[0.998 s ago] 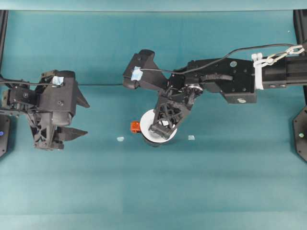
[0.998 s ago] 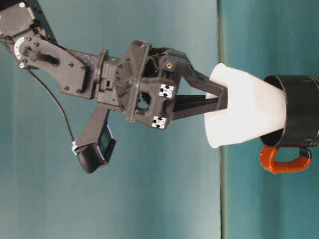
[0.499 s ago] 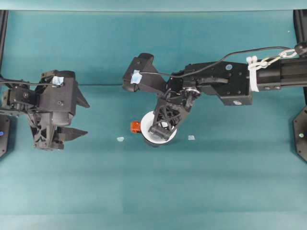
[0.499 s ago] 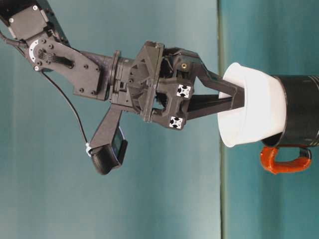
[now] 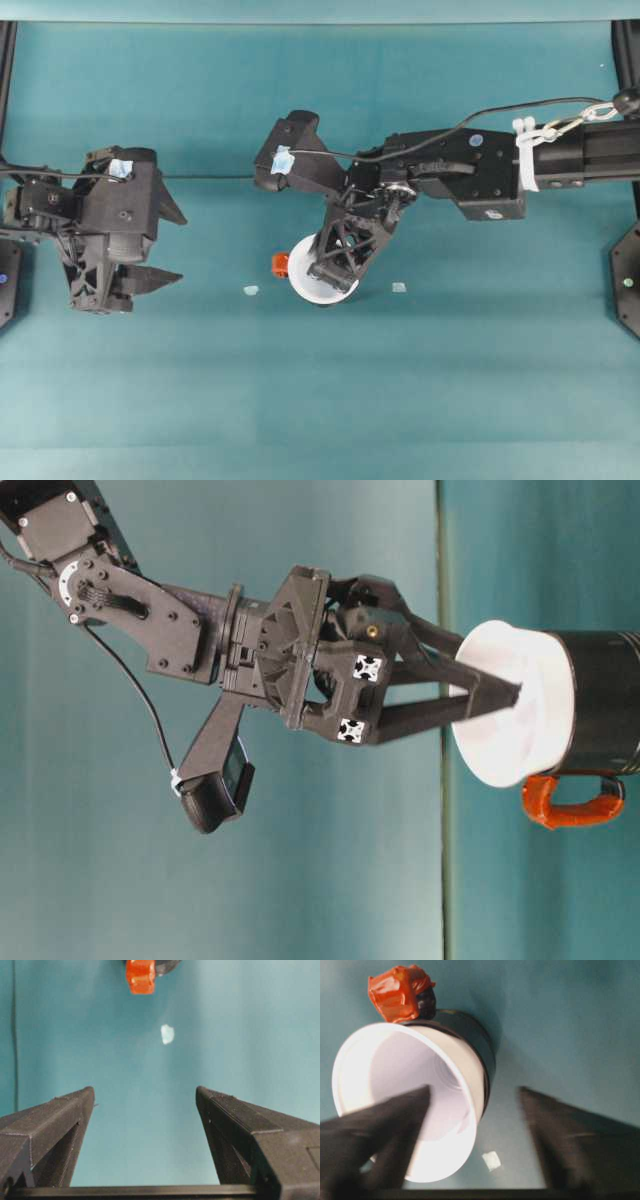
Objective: Put the paper cup into the moved red handle cup holder.
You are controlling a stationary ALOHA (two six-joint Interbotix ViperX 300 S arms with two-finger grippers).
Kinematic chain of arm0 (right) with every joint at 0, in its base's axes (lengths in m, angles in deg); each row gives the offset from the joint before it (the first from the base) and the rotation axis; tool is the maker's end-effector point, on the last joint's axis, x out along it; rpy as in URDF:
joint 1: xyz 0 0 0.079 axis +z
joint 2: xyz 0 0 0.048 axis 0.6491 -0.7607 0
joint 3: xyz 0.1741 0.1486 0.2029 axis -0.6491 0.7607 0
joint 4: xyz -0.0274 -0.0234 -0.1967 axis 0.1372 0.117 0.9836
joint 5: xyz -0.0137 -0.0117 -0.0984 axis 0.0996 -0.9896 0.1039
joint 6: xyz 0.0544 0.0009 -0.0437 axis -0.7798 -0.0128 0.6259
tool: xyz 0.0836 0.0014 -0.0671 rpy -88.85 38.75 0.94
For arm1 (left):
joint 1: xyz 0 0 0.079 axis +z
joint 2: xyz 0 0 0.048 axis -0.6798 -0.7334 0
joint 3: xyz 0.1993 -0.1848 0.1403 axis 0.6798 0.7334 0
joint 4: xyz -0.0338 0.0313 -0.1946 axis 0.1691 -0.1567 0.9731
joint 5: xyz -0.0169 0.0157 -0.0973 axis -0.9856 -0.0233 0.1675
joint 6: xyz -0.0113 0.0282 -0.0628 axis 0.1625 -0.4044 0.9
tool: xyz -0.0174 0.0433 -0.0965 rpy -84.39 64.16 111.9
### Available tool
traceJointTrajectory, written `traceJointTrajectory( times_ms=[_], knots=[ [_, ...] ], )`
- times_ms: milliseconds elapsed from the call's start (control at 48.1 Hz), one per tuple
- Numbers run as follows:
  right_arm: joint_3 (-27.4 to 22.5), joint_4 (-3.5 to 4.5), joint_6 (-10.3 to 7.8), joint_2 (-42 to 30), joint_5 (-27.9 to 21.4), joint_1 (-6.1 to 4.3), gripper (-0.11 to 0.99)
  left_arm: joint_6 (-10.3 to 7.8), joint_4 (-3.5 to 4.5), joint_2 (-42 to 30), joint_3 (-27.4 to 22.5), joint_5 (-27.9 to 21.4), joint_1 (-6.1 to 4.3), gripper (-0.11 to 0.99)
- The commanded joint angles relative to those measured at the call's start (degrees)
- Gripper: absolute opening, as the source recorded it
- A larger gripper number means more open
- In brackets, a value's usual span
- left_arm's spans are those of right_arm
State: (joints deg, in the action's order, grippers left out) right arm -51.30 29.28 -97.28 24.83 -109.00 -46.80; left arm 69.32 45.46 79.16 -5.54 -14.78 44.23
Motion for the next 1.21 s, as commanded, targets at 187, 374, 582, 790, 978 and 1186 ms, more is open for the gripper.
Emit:
traceJointTrajectory(
  times_ms=[187,374,582,790,978,1186],
  knots=[
    [-0.88,0.0,0.62,0.97,0.35,0.79,0.78,-0.09,-0.09,0.53,-0.7,0.18,-0.09,0.9],
    [-0.88,0.0,0.62,1.32,0.18,0.79,0.78,0.0,0.0,0.53,-0.7,0.18,-0.09,0.9],
    [-1.41,0.62,0.79,5.8,0.09,0.7,0.78,0.09,-0.09,0.62,-0.7,0.18,-0.09,0.9],
    [-1.05,4.39,0.79,12.57,0.18,1.76,0.78,0.0,-0.09,1.14,-0.18,0.26,-0.18,0.9],
    [0.09,5.27,0.79,17.75,0.35,2.9,0.78,0.09,-0.09,1.93,0.18,0.18,-0.18,0.9],
    [1.32,5.36,0.79,20.13,0.35,3.87,0.78,0.18,-0.09,2.02,0.18,0.18,-0.18,0.9]
  ],
)
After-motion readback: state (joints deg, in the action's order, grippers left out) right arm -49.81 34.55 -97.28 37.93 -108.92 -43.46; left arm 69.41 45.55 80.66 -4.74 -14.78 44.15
